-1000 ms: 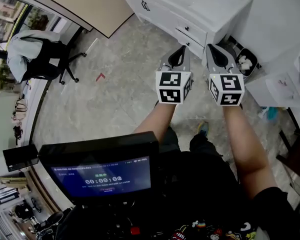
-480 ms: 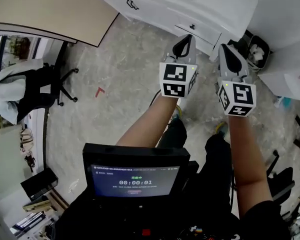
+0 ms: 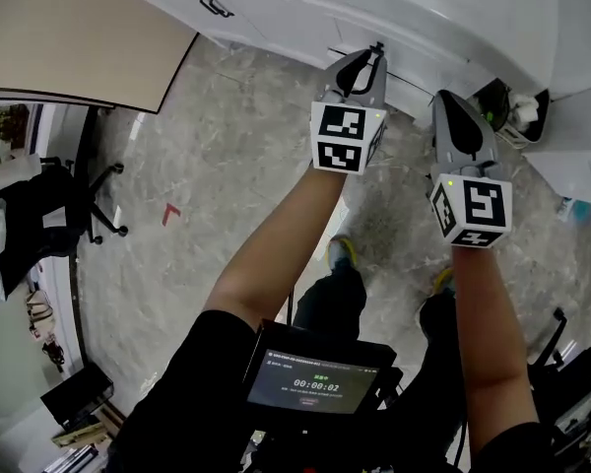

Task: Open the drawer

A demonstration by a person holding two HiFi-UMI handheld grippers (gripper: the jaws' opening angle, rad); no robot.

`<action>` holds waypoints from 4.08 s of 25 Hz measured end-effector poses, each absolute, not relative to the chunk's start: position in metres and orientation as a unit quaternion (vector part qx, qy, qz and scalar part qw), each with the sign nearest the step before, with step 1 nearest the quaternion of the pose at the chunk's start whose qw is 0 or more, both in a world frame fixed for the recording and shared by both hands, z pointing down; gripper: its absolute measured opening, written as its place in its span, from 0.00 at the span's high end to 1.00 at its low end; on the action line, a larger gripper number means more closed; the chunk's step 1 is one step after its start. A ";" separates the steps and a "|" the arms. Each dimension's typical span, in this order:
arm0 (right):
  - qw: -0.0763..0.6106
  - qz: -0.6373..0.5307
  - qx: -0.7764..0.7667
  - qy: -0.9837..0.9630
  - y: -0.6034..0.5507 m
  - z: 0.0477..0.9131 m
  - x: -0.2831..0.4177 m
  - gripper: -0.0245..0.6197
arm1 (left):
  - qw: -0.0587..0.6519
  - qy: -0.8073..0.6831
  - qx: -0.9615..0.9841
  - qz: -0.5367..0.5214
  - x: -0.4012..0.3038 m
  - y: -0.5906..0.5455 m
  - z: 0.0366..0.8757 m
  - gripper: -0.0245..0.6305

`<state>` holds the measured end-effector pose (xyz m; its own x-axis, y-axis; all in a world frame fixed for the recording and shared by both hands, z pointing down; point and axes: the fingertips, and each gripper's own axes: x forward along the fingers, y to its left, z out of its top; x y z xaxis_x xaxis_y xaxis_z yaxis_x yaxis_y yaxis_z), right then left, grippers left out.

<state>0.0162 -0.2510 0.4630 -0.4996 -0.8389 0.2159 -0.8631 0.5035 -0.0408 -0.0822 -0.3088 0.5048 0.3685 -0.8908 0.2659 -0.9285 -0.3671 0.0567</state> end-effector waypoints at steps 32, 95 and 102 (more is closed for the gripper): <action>0.082 0.079 0.528 -0.842 -0.262 0.541 0.005 0.92 | 0.100 -0.524 0.840 0.100 -0.093 -0.340 0.601 0.77; 0.070 0.067 0.484 -0.870 -0.175 0.274 -0.026 0.93 | 0.031 -0.596 0.801 0.045 -0.115 -0.187 0.268 0.96; 0.066 0.057 0.485 -0.870 -0.182 0.246 -0.014 0.93 | 0.034 -0.599 0.799 0.043 -0.109 -0.185 0.244 0.96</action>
